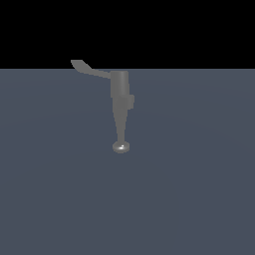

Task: Turn on the faucet by rotating a designated handle.

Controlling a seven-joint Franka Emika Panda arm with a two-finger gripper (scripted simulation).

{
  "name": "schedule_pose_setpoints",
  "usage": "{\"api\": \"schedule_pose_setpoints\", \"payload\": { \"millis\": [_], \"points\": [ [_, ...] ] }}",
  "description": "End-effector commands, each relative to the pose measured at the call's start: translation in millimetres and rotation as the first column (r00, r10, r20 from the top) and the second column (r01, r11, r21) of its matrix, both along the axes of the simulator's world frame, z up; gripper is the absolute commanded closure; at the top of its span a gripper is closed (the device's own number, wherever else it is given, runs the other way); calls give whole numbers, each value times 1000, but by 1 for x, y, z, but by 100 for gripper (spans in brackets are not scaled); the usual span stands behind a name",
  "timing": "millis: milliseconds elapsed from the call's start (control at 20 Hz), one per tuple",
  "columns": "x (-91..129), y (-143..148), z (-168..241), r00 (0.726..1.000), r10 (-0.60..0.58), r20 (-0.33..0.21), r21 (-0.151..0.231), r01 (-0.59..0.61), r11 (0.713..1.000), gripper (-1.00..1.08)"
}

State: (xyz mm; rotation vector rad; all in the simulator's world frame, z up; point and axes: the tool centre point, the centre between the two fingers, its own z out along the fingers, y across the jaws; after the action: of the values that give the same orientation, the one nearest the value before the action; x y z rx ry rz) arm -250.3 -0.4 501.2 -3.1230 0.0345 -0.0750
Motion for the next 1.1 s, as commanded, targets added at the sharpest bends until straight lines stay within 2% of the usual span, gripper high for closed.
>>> {"api": "schedule_pose_setpoints", "payload": {
  "millis": [0,450,750,1050],
  "points": [
    [0,0,0,1000,0,0,0,0,1000,108],
    [3,15,-3,999,32,-27,-23,-32,999,108],
    [5,15,-3,999,21,-26,-20,-21,1000,108],
    [17,18,-6,999,-25,-27,-12,25,1000,108]
  ]
}}
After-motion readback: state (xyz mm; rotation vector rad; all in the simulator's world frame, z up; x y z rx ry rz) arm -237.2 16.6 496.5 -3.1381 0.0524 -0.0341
